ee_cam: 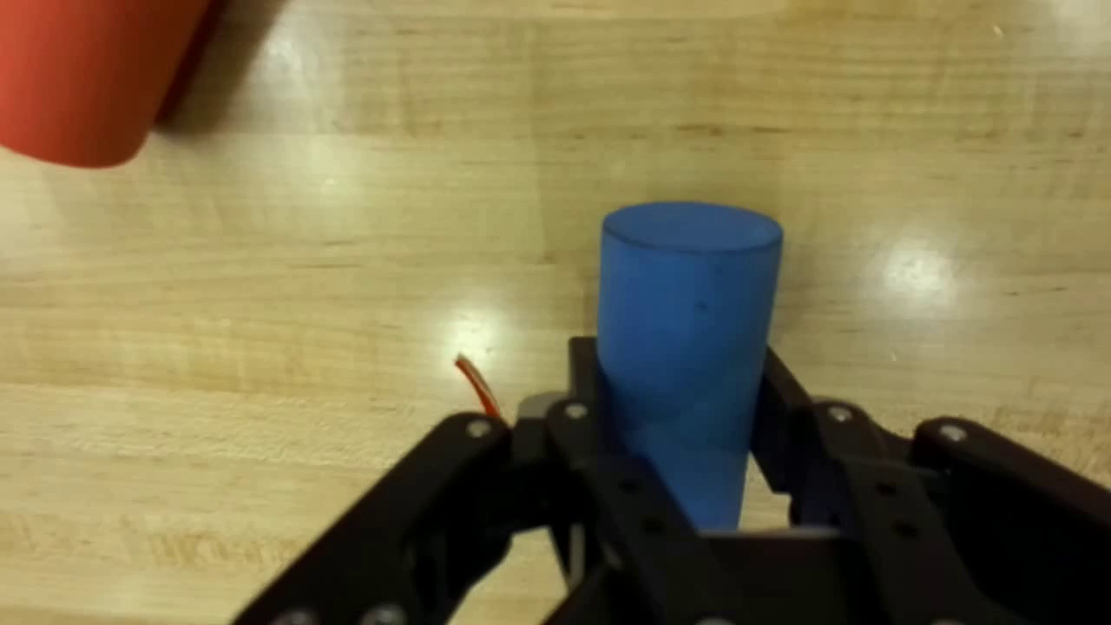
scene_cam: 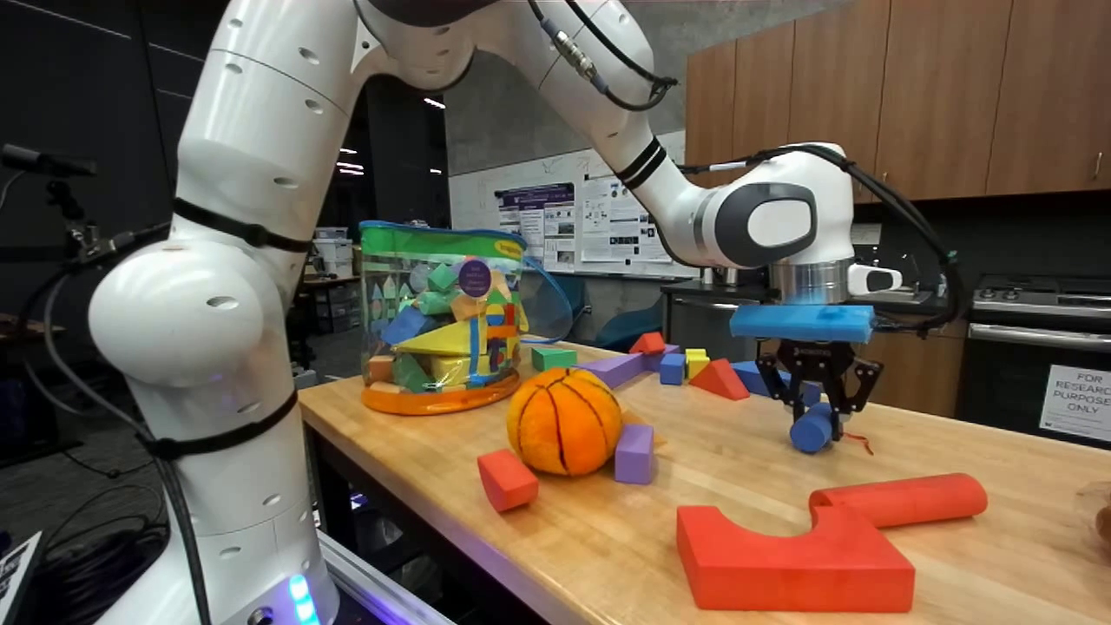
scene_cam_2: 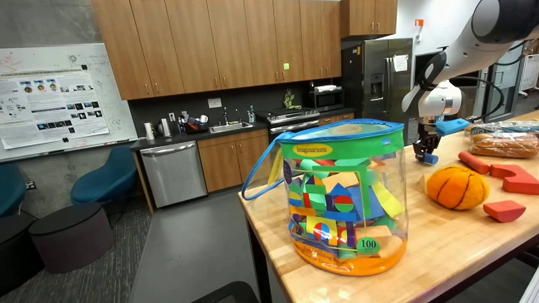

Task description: Put the blue block in the toy bag

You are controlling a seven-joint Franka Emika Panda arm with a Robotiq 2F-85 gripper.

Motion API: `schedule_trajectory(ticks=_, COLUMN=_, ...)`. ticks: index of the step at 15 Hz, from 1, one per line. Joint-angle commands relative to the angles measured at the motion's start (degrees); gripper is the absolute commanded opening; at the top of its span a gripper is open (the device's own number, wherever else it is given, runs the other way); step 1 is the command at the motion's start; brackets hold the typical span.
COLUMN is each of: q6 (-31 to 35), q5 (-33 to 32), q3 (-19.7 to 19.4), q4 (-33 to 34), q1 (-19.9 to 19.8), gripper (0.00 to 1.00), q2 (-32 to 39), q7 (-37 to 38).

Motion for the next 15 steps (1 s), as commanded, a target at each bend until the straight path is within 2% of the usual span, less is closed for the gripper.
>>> schedule_trajectory(ticks=1, q6=-1.47, q5=-3.63, q3=-1.93, q4=-0.93, q1=1.92, gripper=0.16, q2=-3.99, q7=4.84)
schedule_trajectory(ticks=8, q6=-5.75, q5=-12.12, q3=-3.56, q4=-1.12, q1=6.02, gripper=0.16, q2=-13.49, q7=11.70)
schedule_trajectory(ticks=15, q6=-7.34, q5=-14.69, q3=-2.54, q4=-4.55, q1=10.61, gripper=0.16, q2=-27.48, q7=12.64)
